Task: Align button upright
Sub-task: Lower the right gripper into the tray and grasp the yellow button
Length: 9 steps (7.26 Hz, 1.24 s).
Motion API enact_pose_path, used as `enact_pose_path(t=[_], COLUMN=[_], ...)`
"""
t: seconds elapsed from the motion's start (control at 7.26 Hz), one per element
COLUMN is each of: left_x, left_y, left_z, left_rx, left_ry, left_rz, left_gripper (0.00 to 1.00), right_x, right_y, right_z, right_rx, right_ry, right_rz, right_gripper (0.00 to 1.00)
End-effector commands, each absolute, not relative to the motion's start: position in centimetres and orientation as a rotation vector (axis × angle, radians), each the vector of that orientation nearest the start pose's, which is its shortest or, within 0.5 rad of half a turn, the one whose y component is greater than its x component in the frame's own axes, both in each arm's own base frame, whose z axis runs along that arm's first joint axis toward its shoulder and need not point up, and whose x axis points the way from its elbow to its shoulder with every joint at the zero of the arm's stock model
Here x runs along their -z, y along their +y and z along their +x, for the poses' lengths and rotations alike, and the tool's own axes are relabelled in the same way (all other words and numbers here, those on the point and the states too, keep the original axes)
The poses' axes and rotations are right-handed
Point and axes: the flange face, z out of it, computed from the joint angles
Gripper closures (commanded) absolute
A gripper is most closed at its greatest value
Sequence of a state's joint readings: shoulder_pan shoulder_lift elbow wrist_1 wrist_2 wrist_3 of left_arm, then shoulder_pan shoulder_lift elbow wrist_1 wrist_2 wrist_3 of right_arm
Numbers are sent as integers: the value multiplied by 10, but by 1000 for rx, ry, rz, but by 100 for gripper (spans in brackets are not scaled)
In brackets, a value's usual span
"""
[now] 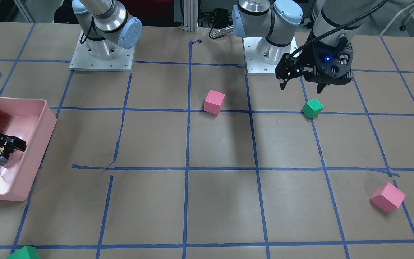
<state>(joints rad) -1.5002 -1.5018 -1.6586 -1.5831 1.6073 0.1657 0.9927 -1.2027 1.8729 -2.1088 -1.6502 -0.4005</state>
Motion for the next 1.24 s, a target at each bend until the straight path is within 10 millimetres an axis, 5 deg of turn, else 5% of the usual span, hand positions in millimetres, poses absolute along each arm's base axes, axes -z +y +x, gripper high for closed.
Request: enact_pose_path(t=[0.0,0.28,0.69,0.83,0.96,1.1], left_x=[-477,-477,-477,-477,-477,-477], left_y=[-467,-468,-467,-467,-468,-467], left_z=[-97,-97,-97,-97,-97,-97], left_rx=[-54,-51,-54,-54,-51,-54], left_ry=[3105,3106,3106,3106,3106,3106], left_rz=[149,149,149,149,149,149], left_gripper=[0,0,0,0,0,0], right_x=[-203,-232,-319,-332,-313,-282], right_y=[-525,-538,-536,-536,-537,-534], right_z=[-193,-202,-200,-201,-199,-197], right_rx=[-248,-167,-146,-170,-197,-241], right_ry=[3127,3163,3182,3174,3146,3126], right_rz=[261,192,211,205,156,124], right_gripper=[100,100,100,100,24,0])
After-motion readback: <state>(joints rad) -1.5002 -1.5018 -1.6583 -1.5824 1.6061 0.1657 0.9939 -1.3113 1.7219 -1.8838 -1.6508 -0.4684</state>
